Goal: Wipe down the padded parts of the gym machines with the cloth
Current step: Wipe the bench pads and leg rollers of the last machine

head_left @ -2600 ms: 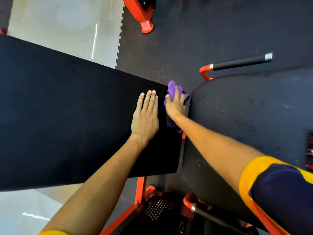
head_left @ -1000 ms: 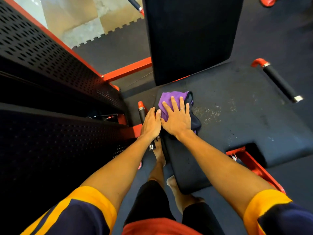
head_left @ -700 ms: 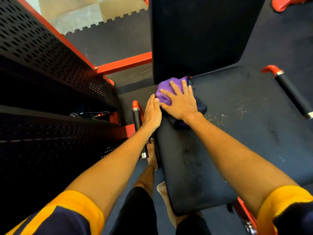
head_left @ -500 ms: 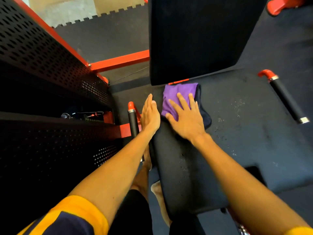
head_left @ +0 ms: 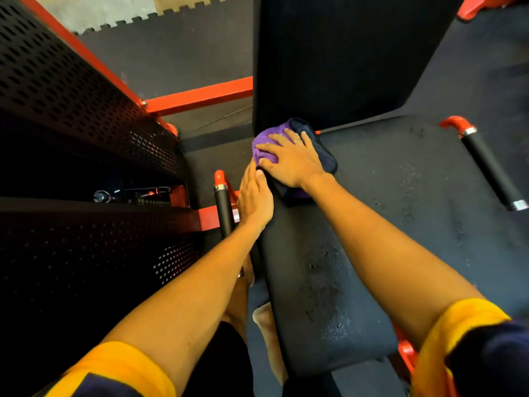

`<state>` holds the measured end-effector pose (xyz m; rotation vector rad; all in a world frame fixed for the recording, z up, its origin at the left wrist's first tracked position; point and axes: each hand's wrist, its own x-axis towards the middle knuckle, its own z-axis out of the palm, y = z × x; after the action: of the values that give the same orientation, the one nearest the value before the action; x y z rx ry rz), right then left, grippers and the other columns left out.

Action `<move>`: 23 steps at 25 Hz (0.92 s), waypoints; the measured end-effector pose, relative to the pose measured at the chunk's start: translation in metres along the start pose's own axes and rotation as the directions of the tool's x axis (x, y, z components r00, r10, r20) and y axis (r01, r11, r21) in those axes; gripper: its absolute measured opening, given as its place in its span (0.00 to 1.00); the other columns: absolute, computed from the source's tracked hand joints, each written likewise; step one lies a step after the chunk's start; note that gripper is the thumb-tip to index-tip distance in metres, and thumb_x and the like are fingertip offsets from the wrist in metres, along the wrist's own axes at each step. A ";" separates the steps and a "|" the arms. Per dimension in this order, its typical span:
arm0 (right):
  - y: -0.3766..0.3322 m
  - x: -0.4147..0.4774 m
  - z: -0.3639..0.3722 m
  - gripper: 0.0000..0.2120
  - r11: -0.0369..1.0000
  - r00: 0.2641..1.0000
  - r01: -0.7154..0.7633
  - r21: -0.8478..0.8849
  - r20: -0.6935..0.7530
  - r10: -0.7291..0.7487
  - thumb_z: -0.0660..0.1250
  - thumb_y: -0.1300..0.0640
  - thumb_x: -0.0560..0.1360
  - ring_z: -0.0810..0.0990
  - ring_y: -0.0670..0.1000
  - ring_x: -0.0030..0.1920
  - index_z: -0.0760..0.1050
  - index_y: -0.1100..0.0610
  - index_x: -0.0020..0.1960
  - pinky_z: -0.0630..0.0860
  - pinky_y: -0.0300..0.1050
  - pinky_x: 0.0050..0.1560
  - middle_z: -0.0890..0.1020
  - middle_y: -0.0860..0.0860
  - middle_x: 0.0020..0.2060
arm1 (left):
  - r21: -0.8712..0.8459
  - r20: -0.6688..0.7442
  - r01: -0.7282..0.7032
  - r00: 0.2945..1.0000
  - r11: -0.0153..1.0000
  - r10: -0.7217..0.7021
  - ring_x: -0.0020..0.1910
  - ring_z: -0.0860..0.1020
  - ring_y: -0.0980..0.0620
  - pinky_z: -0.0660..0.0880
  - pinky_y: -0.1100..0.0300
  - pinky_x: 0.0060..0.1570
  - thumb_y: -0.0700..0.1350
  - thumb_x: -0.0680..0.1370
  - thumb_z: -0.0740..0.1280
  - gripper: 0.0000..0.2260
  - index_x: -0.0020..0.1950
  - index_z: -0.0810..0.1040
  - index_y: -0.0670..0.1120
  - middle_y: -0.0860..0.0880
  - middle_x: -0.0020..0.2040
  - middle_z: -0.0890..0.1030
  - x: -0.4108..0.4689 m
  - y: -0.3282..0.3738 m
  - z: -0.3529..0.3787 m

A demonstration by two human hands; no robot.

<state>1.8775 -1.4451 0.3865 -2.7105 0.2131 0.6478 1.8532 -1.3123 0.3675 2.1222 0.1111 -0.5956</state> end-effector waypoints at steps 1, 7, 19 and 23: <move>0.001 -0.012 0.003 0.24 1.000 1.000 0.005 0.012 -0.021 -0.005 0.52 0.39 0.84 0.48 0.56 0.83 0.63 0.39 0.79 0.40 0.61 0.80 0.57 0.49 0.82 | -0.017 0.000 -0.005 1.000 1.000 0.005 0.79 0.60 0.53 0.52 0.61 0.77 0.46 0.88 0.48 0.21 0.81 0.60 0.45 0.48 0.81 0.62 -0.001 0.000 0.000; 0.016 -0.126 0.030 0.33 0.993 0.995 0.025 0.113 -0.100 -0.014 0.50 0.33 0.80 0.44 0.54 0.83 0.56 0.43 0.82 0.39 0.55 0.79 0.54 0.46 0.83 | 0.063 0.000 -0.026 1.000 0.998 0.026 0.80 0.59 0.52 0.51 0.64 0.75 0.44 0.87 0.49 0.22 0.82 0.59 0.46 0.49 0.81 0.61 -0.002 -0.002 0.000; 0.042 -0.072 0.004 0.36 0.989 0.988 0.151 0.010 -0.031 -0.151 0.55 0.39 0.73 0.48 0.54 0.83 0.60 0.43 0.81 0.46 0.61 0.80 0.58 0.46 0.82 | 0.078 0.004 -0.066 0.998 0.995 0.066 0.80 0.60 0.51 0.54 0.55 0.79 0.43 0.87 0.50 0.22 0.82 0.59 0.43 0.47 0.81 0.61 -0.002 -0.001 0.001; 0.071 -0.044 -0.010 0.37 0.962 0.961 -0.251 0.105 -0.095 0.261 0.55 0.37 0.74 0.46 0.60 0.82 0.59 0.47 0.82 0.48 0.63 0.80 0.56 0.50 0.82 | 0.113 0.008 -0.053 0.999 0.992 0.053 0.80 0.58 0.53 0.53 0.60 0.77 0.43 0.86 0.51 0.23 0.82 0.58 0.46 0.50 0.82 0.60 -0.005 -0.001 0.000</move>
<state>1.8268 -1.5121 0.3945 -2.6535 0.6145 0.5447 1.8479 -1.3112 0.3690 2.2258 0.0183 -0.5878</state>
